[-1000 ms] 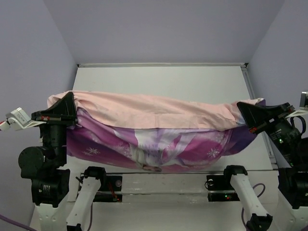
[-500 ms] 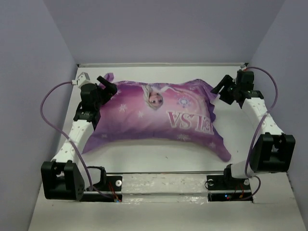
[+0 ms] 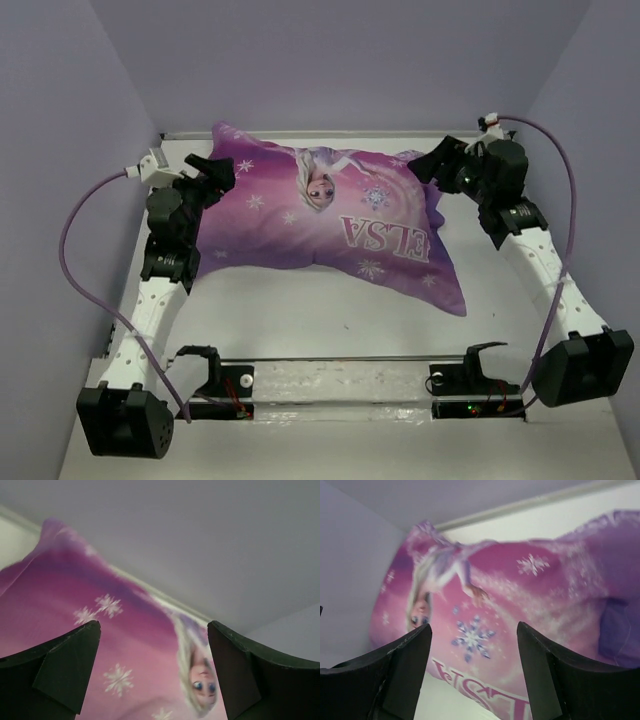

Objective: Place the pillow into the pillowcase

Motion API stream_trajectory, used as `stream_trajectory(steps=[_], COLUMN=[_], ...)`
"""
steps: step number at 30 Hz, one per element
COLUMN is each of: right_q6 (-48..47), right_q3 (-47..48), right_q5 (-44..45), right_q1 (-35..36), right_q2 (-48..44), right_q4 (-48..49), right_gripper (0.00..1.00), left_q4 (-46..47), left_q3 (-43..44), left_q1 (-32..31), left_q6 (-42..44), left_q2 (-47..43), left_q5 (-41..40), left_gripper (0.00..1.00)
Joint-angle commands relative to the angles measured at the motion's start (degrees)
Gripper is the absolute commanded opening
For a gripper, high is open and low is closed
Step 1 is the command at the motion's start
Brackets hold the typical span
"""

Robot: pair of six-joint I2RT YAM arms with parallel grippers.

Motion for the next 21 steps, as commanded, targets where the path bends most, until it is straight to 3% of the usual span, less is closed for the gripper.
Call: stream_trajectory(steps=[1,9,10,11,13,14,15,17,21], right_q6=[-2.0,-2.1,-1.2,-0.6,1.3,2.5,2.8,2.9,2.2], right_q3=[-6.8,-13.3,-14.2,-15.8,-16.7,-17.7,-18.4,-19.7,-22.7], right_q5=[1.6,6.8,7.8,9.2,11.4,11.7,11.9,14.0,14.7], right_q1=[1.0,4.6,4.6,4.6,3.5,2.7,1.4,0.9,-0.7], right_q2=[5.2,12.3,12.8,13.5,13.6,13.2,11.4,8.5,0.1], right_q4=[0.0,1.1,1.8,3.7,4.4,4.9,5.2,5.2,4.0], right_gripper=[0.75,0.77,0.64,0.52,0.11,0.00,0.00,0.00,0.00], left_q4=[0.1,6.4,7.7,9.2,12.7,13.1,12.7,11.7,7.0], left_q3=[-10.4,-17.9,-19.2,-20.3,-23.8,-25.0,-27.1,-28.9,-32.8], left_q1=[0.3,1.2,1.4,1.5,1.5,1.5,1.5,1.5,0.7], left_q6=[0.8,-5.3,-5.6,-6.0,-6.6,-6.7,-7.0,-7.1,-8.0], left_q2=[0.5,9.3,10.3,10.3,8.6,7.5,4.5,1.1,-8.6], left_q5=[-7.0,-11.1,-11.0,-10.7,-9.8,-9.5,-9.4,-8.1,-5.1], left_gripper=[0.99,0.99,0.98,0.83,0.61,0.30,0.11,0.00,0.00])
